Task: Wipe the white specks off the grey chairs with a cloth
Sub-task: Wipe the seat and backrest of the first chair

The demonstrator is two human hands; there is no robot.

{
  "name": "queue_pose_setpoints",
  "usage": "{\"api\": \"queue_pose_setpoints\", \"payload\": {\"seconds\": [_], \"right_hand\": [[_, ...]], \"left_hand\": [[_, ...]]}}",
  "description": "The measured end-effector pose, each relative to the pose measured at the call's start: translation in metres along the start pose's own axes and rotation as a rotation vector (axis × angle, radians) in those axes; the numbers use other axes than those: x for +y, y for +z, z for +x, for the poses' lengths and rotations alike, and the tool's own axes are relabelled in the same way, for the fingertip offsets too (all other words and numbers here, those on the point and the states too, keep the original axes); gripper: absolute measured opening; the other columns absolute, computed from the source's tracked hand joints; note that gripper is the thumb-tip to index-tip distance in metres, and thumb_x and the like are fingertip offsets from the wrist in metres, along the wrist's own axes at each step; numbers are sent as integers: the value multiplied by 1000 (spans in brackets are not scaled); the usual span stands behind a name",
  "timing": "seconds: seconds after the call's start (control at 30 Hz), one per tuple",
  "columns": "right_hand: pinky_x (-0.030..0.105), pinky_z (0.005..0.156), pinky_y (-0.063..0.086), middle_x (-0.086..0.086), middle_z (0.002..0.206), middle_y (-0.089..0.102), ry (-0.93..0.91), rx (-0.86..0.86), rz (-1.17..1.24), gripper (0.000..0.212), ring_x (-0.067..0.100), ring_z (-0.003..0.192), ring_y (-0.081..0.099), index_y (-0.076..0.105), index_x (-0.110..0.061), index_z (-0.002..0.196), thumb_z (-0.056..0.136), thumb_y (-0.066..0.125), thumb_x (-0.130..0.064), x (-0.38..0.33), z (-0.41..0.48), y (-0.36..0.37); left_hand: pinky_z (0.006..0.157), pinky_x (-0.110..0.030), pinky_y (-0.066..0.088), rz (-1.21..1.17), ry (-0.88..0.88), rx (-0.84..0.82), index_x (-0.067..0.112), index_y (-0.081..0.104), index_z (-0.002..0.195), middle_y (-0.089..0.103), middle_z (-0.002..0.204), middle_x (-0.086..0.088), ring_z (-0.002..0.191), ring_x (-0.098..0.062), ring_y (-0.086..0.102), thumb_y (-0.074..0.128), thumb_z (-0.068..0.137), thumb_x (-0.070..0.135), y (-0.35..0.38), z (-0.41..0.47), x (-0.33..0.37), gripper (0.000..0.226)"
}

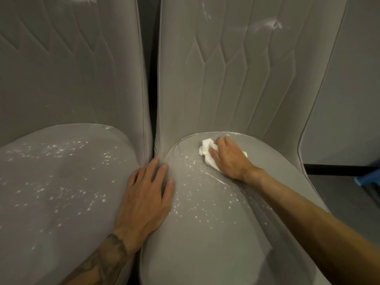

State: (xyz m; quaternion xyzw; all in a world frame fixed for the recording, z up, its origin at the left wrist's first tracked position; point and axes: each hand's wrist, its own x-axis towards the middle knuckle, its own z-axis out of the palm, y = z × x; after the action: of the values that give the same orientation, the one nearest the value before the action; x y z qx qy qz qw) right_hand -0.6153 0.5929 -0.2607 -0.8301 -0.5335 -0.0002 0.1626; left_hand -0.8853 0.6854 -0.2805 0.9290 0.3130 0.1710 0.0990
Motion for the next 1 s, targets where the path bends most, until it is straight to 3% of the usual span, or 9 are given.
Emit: {"api": "queue_pose_setpoints", "payload": {"seconds": [0.1,0.3,0.47,0.63,0.8,1.0], "right_hand": [[45,95,34,23,115,52,160,33,-66,35,36,104,47,50,2,115,106,33,-27,-2,21,1],[44,88,40,15,102,51,-150,-44,46,28,32,92,48,49,-7,104,104,39,-33,-38,-2,17],[44,96,35,21,117,52,-10,-19,-73,34,36,106,47,49,-1,115,105,34,-30,-42,34,15],[40,88,37,17,103,51,-264,-76,95,29,31,92,47,49,-5,105,103,38,-31,-67,-3,24],[44,98,35,20,119,51,-77,-54,-17,32,36,109,47,48,-2,116,105,37,-30,-68,36,22],[39,88,39,10,103,50,-263,-102,127,24,25,93,47,47,-12,105,104,39,-34,-68,-1,24]], "left_hand": [[122,-42,31,2,-2,0,17,52,147,45,160,-8,145,-22,44,29,107,48,-1,1,1,56],[118,-44,37,20,-1,19,16,53,145,47,158,-9,141,-23,48,33,107,45,1,1,0,52],[118,-44,39,26,-1,26,16,53,145,47,158,-9,140,-22,49,31,107,45,3,1,-1,53],[117,-45,40,27,-11,14,13,57,144,49,158,-10,139,-23,51,30,105,39,0,1,1,53],[118,-45,39,34,-14,12,11,58,144,50,157,-12,137,-25,53,29,104,36,-5,-1,4,55],[116,-41,37,27,16,40,11,58,141,52,154,-12,134,-25,54,34,101,30,-4,0,1,50]]}}
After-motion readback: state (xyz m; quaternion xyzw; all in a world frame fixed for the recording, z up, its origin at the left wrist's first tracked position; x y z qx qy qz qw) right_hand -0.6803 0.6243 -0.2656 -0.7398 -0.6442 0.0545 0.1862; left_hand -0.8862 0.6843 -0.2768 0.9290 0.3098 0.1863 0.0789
